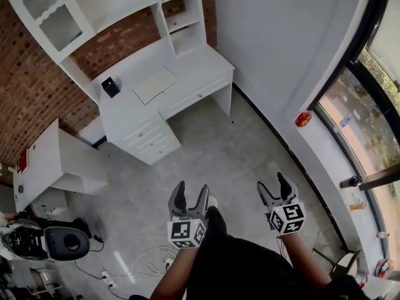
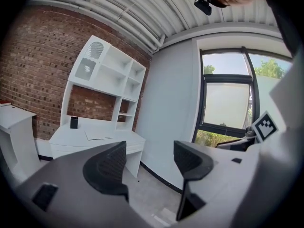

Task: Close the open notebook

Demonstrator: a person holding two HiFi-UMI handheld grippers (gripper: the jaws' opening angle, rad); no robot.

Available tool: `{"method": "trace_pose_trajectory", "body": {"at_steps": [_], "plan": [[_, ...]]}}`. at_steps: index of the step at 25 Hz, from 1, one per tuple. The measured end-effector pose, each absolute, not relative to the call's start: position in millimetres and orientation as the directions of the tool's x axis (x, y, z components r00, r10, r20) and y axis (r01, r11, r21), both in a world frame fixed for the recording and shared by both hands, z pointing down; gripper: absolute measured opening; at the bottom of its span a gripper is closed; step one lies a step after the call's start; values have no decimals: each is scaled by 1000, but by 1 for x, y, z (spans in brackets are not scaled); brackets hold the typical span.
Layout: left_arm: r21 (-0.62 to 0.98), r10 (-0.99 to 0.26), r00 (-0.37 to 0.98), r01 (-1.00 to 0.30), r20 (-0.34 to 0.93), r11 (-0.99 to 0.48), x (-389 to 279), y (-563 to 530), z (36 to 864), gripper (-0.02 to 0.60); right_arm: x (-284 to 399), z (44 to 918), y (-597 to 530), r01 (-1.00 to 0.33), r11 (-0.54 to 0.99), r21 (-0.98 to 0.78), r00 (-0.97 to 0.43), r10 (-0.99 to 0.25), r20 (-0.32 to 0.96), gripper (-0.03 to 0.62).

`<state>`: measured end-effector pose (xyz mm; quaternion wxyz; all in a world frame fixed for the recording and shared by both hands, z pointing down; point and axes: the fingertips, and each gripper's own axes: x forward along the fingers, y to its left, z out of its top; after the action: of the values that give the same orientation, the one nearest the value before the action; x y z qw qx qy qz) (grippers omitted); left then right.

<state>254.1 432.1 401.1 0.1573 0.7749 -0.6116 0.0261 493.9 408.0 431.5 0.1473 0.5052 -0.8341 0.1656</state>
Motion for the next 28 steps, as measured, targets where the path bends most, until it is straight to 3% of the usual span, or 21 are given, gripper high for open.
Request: {"method": "trace_pose_trajectory", "body": {"at_steps": [15,28], "plan": [[336,-908,333,-911,253,-241,152,268,413,293,365,415,235,-896,425,-126,-434,-785,443,311],[360,-939,213,-927,270,-107,63,239,437,293,263,431,171,-824,548,-144,-543,-692,475,313]]}}
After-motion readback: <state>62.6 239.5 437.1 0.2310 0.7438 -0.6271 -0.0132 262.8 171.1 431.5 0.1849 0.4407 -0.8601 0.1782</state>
